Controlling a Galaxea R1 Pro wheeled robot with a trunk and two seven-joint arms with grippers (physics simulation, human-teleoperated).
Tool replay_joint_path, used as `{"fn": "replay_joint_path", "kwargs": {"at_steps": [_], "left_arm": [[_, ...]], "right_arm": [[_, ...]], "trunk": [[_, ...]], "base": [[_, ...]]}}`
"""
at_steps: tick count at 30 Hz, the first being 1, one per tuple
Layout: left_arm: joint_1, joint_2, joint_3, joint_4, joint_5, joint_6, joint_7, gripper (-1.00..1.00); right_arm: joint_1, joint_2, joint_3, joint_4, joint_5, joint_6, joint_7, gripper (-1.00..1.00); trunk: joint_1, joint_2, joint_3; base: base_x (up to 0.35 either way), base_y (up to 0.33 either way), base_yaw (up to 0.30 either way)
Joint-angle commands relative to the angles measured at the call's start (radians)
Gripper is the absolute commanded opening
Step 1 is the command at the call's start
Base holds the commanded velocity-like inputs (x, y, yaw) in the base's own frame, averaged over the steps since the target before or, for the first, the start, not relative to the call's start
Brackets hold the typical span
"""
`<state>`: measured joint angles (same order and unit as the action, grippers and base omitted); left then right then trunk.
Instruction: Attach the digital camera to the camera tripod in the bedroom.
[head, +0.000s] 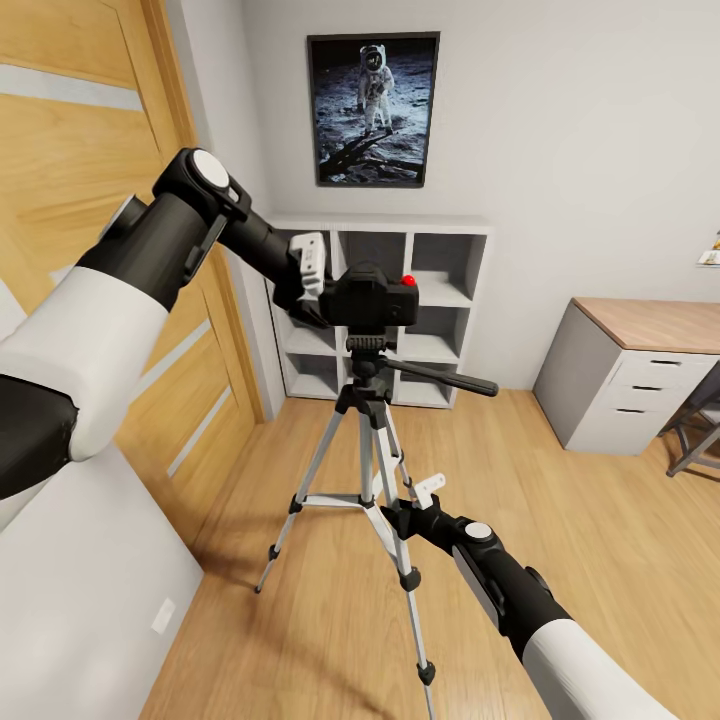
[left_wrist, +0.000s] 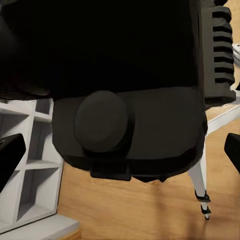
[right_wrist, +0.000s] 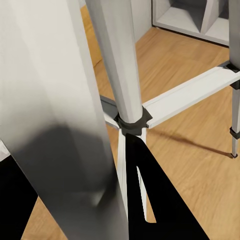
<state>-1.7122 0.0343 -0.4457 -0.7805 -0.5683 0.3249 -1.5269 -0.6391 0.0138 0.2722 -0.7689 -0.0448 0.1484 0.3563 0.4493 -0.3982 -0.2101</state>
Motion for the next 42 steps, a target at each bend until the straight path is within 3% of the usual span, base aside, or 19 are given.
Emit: {"fn": "replay_joint_path", "kwargs": {"at_steps": [1, 4, 7, 12, 13, 15, 18, 21, 22, 27, 32, 39, 41, 42], "left_arm": [[-0.001, 0.003, -0.001, -0.001, 0.002, 0.012, -0.003, 1.00], [-0.001, 0.013, 0.012, -0.002, 0.021, 0.014, 0.002, 1.00], [-0.001, 0.029, 0.049, -0.002, 0.050, 0.016, 0.011, 1.00], [-0.001, 0.068, 0.165, -0.004, 0.105, 0.017, 0.045, 1.00], [-0.001, 0.087, 0.218, -0.004, 0.124, 0.017, 0.062, 1.00], [-0.001, 0.108, 0.266, -0.005, 0.141, 0.017, 0.077, 1.00], [-0.001, 0.142, 0.323, -0.005, 0.161, 0.017, 0.092, 1.00], [-0.001, 0.177, 0.358, -0.004, 0.174, 0.017, 0.100, 1.00], [-0.001, 0.200, 0.372, -0.002, 0.180, 0.018, 0.103, 1.00], [-0.001, 0.253, 0.390, 0.024, 0.192, 0.037, 0.104, 1.00], [-0.001, 0.292, 0.396, 0.095, 0.209, 0.107, 0.100, 1.00], [0.005, 0.348, 0.398, 0.256, 0.213, 0.169, 0.120, 1.00], [0.015, 0.365, 0.398, 0.320, 0.214, 0.176, 0.144, 1.00], [0.024, 0.384, 0.398, 0.392, 0.215, 0.179, 0.182, 1.00]], "right_arm": [[-0.001, 0.000, 0.001, 0.000, 0.035, 0.007, 0.000, -1.00], [-0.001, 0.000, 0.001, 0.000, 0.035, 0.007, 0.000, -1.00], [-0.001, 0.000, 0.001, 0.000, 0.035, 0.007, 0.000, -1.00], [-0.001, 0.000, 0.001, 0.000, 0.035, 0.007, 0.000, -1.00], [-0.001, 0.000, 0.001, 0.001, 0.035, 0.007, 0.000, -1.00], [-0.001, 0.000, 0.001, 0.001, 0.035, 0.007, 0.000, -1.00], [-0.001, 0.000, 0.001, 0.001, 0.035, 0.007, 0.000, -1.00], [-0.001, 0.000, 0.001, 0.001, 0.035, 0.007, 0.000, -1.00], [-0.001, 0.000, 0.001, 0.001, 0.035, 0.007, 0.000, -1.00], [-0.001, 0.000, 0.001, 0.001, 0.035, 0.007, 0.000, -1.00], [-0.001, 0.001, 0.001, 0.001, 0.034, 0.007, 0.000, -1.00], [-0.001, 0.000, 0.001, 0.001, 0.034, 0.007, 0.000, -1.00], [-0.001, 0.000, 0.000, 0.001, 0.034, 0.007, 0.000, -1.00], [-0.001, 0.000, 0.000, 0.001, 0.033, 0.007, 0.000, -1.00]], "trunk": [[0.001, -0.002, -0.002], [0.001, -0.002, -0.002], [0.001, -0.002, -0.002], [0.001, -0.002, -0.002], [0.001, -0.002, -0.002], [0.001, -0.002, -0.002], [0.001, -0.002, -0.002], [0.001, -0.002, -0.002], [0.001, -0.002, -0.002], [0.001, -0.002, -0.002], [0.001, -0.002, -0.002], [0.001, -0.002, -0.002], [0.001, -0.002, -0.002], [0.001, -0.002, -0.002]], "base": [[0.000, 0.000, 0.000], [0.000, 0.000, 0.000], [0.000, 0.000, 0.000], [0.000, 0.000, 0.000], [0.000, 0.000, 0.000], [0.000, 0.000, 0.000], [0.000, 0.000, 0.000], [0.000, 0.000, 0.000], [0.000, 0.000, 0.000], [0.000, 0.000, 0.000], [0.000, 0.000, 0.000], [0.000, 0.000, 0.000], [0.000, 0.000, 0.000], [0.000, 0.000, 0.000]]}}
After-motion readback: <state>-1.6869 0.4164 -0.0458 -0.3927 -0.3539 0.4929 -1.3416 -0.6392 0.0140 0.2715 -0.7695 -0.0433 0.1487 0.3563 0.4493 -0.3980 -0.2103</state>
